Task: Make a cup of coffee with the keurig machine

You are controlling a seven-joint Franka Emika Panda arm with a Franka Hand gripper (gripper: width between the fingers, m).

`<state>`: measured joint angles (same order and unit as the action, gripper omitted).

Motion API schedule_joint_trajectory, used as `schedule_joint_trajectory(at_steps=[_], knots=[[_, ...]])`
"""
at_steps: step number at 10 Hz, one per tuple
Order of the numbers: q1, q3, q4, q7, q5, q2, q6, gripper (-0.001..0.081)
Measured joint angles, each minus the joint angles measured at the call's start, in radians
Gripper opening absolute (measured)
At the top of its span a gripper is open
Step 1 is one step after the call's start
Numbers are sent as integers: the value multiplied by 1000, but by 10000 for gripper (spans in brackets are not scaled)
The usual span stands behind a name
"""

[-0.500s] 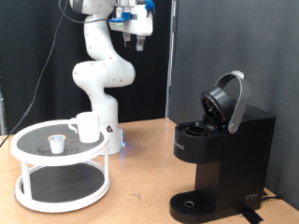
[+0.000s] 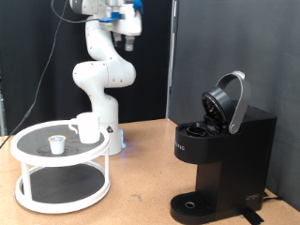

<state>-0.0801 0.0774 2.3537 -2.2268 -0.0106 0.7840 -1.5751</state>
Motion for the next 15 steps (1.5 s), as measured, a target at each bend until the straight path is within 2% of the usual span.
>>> schedule_joint_trajectory(at_steps=[2,6,11,14,15], knots=[[-20,60,-2,77,-44,1,0,734],[-29,87,-3,111,-50,1,0,734],[-76,222,-23,243,-163,-17,0,734],[-88,304,-59,317,-197,-53,0,734],[-87,315,-72,332,-198,-73,3,734]])
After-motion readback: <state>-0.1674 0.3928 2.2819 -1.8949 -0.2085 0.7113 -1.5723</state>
